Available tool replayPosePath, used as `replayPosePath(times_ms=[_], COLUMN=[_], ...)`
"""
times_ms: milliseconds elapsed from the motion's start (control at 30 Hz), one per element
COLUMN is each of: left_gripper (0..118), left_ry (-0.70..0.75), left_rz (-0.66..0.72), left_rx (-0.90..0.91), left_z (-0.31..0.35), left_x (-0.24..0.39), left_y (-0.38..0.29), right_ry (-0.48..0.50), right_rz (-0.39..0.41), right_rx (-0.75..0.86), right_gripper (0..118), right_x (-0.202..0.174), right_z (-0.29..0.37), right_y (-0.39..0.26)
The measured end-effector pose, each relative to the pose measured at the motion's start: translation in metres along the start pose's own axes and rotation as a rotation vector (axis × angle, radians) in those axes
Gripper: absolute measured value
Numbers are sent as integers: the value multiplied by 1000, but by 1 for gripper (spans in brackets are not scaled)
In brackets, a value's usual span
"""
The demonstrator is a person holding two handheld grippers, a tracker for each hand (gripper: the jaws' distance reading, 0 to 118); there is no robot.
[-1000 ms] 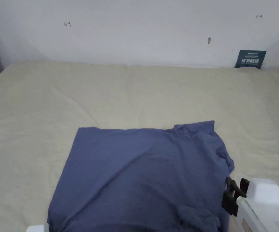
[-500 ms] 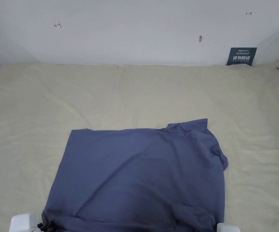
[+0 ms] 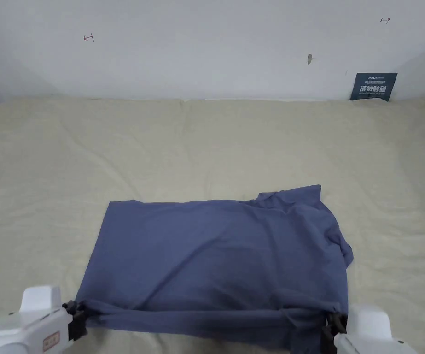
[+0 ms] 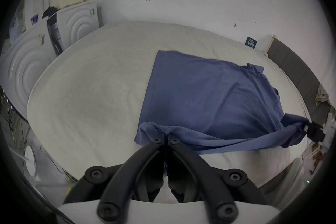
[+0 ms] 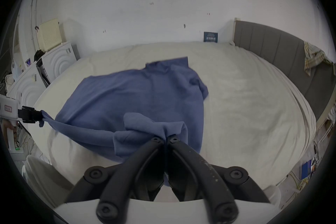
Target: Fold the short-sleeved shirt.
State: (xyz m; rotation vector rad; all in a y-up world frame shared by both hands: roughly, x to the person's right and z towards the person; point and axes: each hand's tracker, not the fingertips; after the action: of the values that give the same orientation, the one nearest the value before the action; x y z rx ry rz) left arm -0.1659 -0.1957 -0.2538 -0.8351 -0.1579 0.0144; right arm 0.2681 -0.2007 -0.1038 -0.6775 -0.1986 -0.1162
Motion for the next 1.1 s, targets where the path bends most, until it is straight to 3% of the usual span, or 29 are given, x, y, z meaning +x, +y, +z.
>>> replayPosePath(times_ms=[300,633,667,700,733,800,833,867,933,1100], left_gripper=[2,5,11,26,49,111,118,118,111,111], left_ry=[-11,-29,-29,-28,-47,-46,-41,-41,-52,-92], left_rz=[-115,-75,-57,-44,-31,-15,-17,-28,-50,-59], left_rx=[-103,-272,-261,-244,-231,-216,-204,-175,-27,223], left_z=[-74,-169,-167,-163,-159,-151,-144,-136,-106,-32], left_x=[16,18,18,17,16,16,18,20,27,44], left_y=[78,88,88,88,88,88,89,89,93,98], right_ry=[-45,-88,-86,-86,-87,-102,-105,-101,-86,-40], right_rz=[40,-8,-14,-19,-25,-27,-29,-35,-59,-27], right_rx=[1,-231,-242,-248,-249,-245,-217,-179,-72,167], right_gripper=[5,6,8,22,39,84,100,107,107,107], right_x=[7,16,18,20,20,20,23,24,23,14], right_z=[-76,-170,-172,-174,-172,-164,-158,-150,-122,-37], right_y=[62,58,56,54,53,56,59,63,76,106])
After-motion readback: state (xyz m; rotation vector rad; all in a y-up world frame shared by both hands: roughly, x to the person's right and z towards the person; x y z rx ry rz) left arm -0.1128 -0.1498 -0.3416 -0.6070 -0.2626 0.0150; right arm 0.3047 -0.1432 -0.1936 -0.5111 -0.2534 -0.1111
